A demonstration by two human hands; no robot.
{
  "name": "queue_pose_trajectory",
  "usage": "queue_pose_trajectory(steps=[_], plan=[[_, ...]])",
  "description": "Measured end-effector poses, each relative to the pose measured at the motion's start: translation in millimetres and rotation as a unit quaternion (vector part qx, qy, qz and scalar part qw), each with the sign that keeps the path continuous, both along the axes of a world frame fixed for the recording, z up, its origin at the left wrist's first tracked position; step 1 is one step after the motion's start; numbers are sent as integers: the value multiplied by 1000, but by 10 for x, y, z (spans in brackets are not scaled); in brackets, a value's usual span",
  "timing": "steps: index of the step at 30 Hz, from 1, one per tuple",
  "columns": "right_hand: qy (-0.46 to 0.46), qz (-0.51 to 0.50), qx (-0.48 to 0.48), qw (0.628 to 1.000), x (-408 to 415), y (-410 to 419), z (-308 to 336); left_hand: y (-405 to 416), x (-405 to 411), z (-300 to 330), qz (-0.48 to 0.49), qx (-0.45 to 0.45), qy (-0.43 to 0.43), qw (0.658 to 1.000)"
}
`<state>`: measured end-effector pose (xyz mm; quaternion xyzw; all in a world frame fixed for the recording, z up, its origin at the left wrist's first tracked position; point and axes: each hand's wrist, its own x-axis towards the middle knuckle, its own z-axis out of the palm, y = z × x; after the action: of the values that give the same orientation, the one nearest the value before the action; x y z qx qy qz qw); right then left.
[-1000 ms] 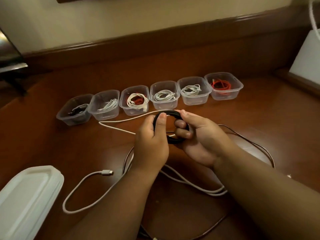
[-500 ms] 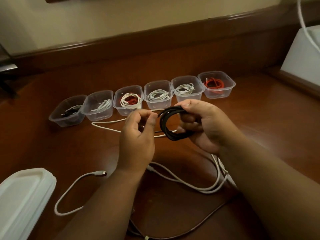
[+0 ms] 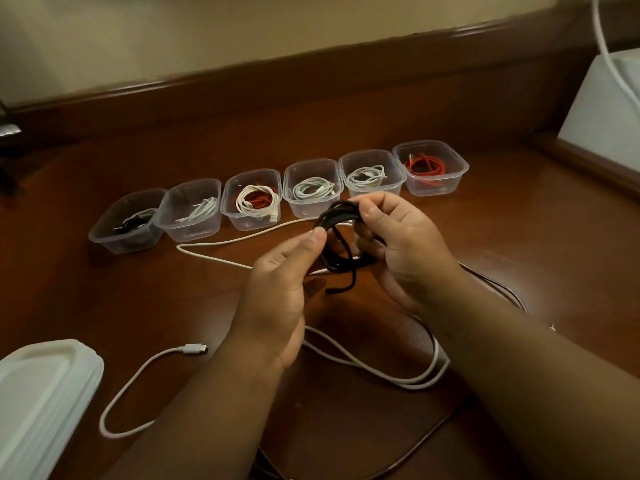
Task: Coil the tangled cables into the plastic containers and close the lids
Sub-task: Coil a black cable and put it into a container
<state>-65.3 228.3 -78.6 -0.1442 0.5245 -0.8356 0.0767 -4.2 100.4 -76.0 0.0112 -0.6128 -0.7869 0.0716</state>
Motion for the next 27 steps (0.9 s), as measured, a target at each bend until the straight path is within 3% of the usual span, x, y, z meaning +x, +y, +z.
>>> queue_pose_trajectory(steps=[4,7,10,13,20,23,27], plan=[[61,-39,62,995,1,4,-1,-46,6,2,-96,68,-56,991],[106,-56,107,987,16,15,4,-43,43,40,-129,66,-80,986],[178,-86,185,963,39,29,-11,-8,34,14,-110,-26,-62,992],[244,-114,231,935,81,12,-24,44,-26,-74,-24,-129,-39,991],[355,-167,317,864,98,8,-73,72,-58,-127,52,-181,1,982],[413,-195,361,813,101,-16,-105,42,-72,-149,54,-252,11,966],[440,-226,393,776,37,16,-123,-11,-66,-138,56,-355,33,933]])
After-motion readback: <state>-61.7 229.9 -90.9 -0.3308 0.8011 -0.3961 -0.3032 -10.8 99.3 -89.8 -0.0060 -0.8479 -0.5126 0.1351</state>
